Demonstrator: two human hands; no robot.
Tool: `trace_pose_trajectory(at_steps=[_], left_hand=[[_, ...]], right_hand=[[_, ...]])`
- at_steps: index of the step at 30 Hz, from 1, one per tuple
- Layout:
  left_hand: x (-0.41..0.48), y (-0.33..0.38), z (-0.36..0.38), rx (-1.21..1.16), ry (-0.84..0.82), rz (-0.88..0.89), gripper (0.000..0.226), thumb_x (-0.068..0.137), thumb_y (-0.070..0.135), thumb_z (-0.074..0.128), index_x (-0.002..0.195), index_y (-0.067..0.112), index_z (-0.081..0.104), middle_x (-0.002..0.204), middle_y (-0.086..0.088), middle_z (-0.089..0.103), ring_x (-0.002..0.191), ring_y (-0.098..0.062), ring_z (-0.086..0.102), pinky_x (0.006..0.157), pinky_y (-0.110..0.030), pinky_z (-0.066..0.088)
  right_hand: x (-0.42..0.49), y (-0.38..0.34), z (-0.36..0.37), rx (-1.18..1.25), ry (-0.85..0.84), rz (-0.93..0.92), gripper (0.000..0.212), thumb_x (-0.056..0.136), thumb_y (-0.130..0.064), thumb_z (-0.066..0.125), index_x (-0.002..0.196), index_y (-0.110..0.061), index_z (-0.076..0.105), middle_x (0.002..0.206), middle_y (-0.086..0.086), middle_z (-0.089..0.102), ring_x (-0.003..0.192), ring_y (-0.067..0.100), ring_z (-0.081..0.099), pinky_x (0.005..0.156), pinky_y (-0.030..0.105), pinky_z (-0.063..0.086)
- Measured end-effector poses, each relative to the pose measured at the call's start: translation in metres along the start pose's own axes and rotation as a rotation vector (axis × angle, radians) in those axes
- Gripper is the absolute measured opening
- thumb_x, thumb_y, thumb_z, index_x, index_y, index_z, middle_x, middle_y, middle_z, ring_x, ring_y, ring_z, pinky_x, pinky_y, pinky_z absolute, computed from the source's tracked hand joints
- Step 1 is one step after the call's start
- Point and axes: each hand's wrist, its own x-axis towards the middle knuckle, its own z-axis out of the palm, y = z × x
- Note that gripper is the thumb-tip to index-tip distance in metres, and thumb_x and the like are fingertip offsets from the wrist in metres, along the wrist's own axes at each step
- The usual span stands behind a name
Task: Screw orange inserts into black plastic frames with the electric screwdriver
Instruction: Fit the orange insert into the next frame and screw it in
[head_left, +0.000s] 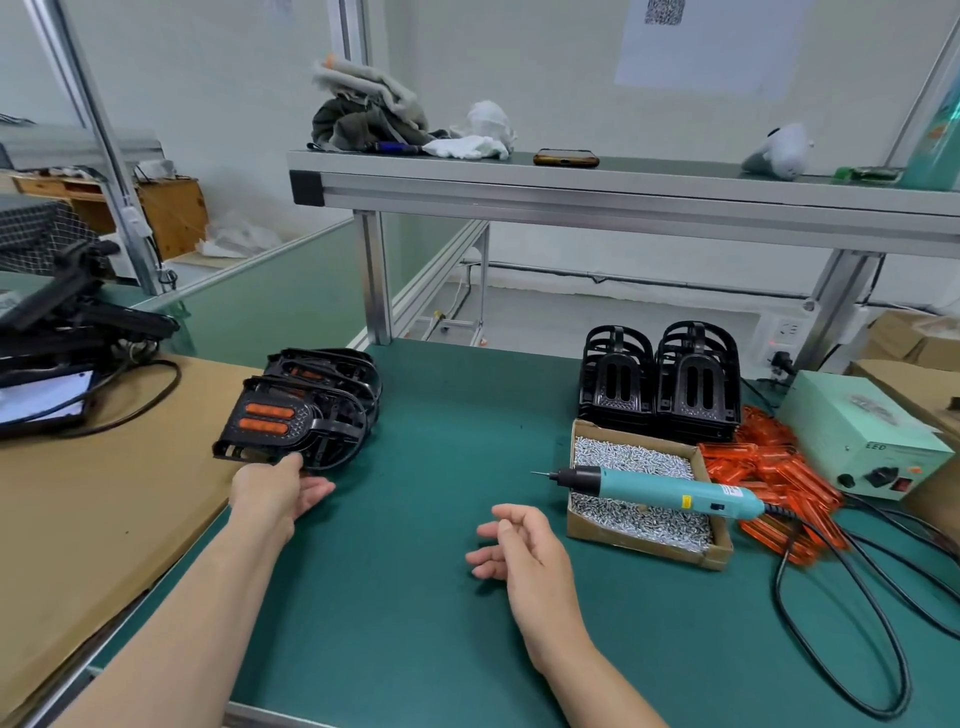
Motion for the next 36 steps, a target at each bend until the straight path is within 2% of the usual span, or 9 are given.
trace_pose_trajectory(at_steps=[7, 10, 15, 18, 21, 25, 30, 34, 36], left_hand=[[0.013, 0.004, -0.005, -0.013, 0.012, -0.078, 0.045, 0.107, 0.025, 0.042, 0.141, -0.004, 0.039, 0.123, -0.032, 0.061, 0.08, -0.038, 0.069, 0.038, -0.029, 0.055], [0.014, 0.002, -0.007, 0.04, -0.022, -0.064, 0.05, 0.107, 0.03, 0.04, 0.139, -0.008, 0.038, 0.099, -0.034, 0.064, 0.062, -0.036, 0.069, 0.04, -0.031, 0.056], [0.002, 0.003, -0.01, 0.264, 0.028, -0.017, 0.05, 0.103, 0.04, 0.037, 0.128, -0.001, 0.047, 0.073, -0.028, 0.067, 0.064, -0.038, 0.072, 0.073, -0.045, 0.061], [-0.008, 0.001, -0.018, 0.628, 0.069, 0.081, 0.067, 0.099, 0.055, 0.026, 0.097, -0.003, 0.061, 0.058, -0.015, 0.07, 0.057, -0.029, 0.07, 0.071, -0.037, 0.058], [-0.015, -0.006, -0.025, 1.054, 0.202, 0.272, 0.069, 0.095, 0.066, 0.024, 0.085, 0.011, 0.063, 0.073, -0.006, 0.07, 0.075, -0.029, 0.062, 0.071, -0.036, 0.049], [-0.027, -0.021, -0.02, 1.162, 0.326, 0.454, 0.055, 0.097, 0.064, 0.032, 0.088, 0.014, 0.054, 0.088, -0.011, 0.055, 0.078, -0.031, 0.049, 0.07, -0.039, 0.04], [-0.039, -0.032, -0.009, 0.998, 0.352, 0.635, 0.048, 0.091, 0.052, 0.06, 0.1, 0.009, 0.04, 0.109, -0.015, 0.043, 0.085, -0.035, 0.048, 0.066, -0.045, 0.04], [-0.047, -0.036, -0.001, 1.09, 0.299, 0.695, 0.056, 0.09, 0.037, 0.066, 0.13, 0.013, 0.036, 0.117, -0.022, 0.041, 0.095, -0.041, 0.048, 0.083, -0.05, 0.044], [-0.046, -0.037, 0.002, 1.1, 0.272, 0.71, 0.052, 0.092, 0.031, 0.065, 0.133, 0.015, 0.037, 0.117, -0.024, 0.043, 0.097, -0.042, 0.047, 0.089, -0.05, 0.042]], right_hand=[[0.0, 0.0, 0.001, -0.01, 0.001, -0.002, 0.021, 0.104, -0.006, 0.044, 0.109, -0.015, 0.062, 0.098, 0.008, 0.071, 0.074, 0.023, 0.073, 0.072, 0.033, 0.059], [0.0, 0.0, 0.001, -0.016, 0.002, -0.007, 0.02, 0.104, -0.007, 0.044, 0.109, -0.015, 0.062, 0.097, 0.007, 0.071, 0.074, 0.023, 0.073, 0.072, 0.033, 0.059], [-0.001, -0.001, 0.001, -0.022, 0.006, -0.006, 0.019, 0.104, -0.008, 0.045, 0.108, -0.016, 0.062, 0.096, 0.005, 0.071, 0.074, 0.023, 0.073, 0.074, 0.036, 0.059], [-0.001, -0.001, 0.001, -0.026, 0.007, -0.008, 0.02, 0.104, -0.008, 0.044, 0.108, -0.016, 0.062, 0.096, 0.004, 0.072, 0.073, 0.023, 0.073, 0.073, 0.034, 0.059], [-0.001, -0.001, 0.001, -0.028, 0.008, -0.01, 0.02, 0.105, -0.008, 0.044, 0.108, -0.016, 0.062, 0.096, 0.005, 0.071, 0.073, 0.022, 0.073, 0.072, 0.033, 0.059], [-0.002, -0.001, 0.001, -0.029, 0.005, -0.012, 0.02, 0.105, -0.008, 0.044, 0.109, -0.016, 0.062, 0.097, 0.006, 0.071, 0.074, 0.022, 0.073, 0.074, 0.035, 0.059], [-0.001, -0.001, 0.001, -0.027, 0.004, -0.007, 0.021, 0.104, -0.006, 0.043, 0.108, -0.015, 0.062, 0.097, 0.006, 0.071, 0.074, 0.022, 0.073, 0.072, 0.033, 0.059], [-0.001, -0.001, 0.0, -0.007, 0.0, -0.001, 0.021, 0.104, -0.006, 0.044, 0.108, -0.016, 0.062, 0.098, 0.006, 0.071, 0.073, 0.022, 0.073, 0.07, 0.03, 0.058], [-0.001, -0.001, 0.0, 0.0, -0.001, -0.001, 0.02, 0.104, -0.007, 0.044, 0.108, -0.016, 0.062, 0.098, 0.007, 0.071, 0.073, 0.021, 0.073, 0.068, 0.028, 0.057]])
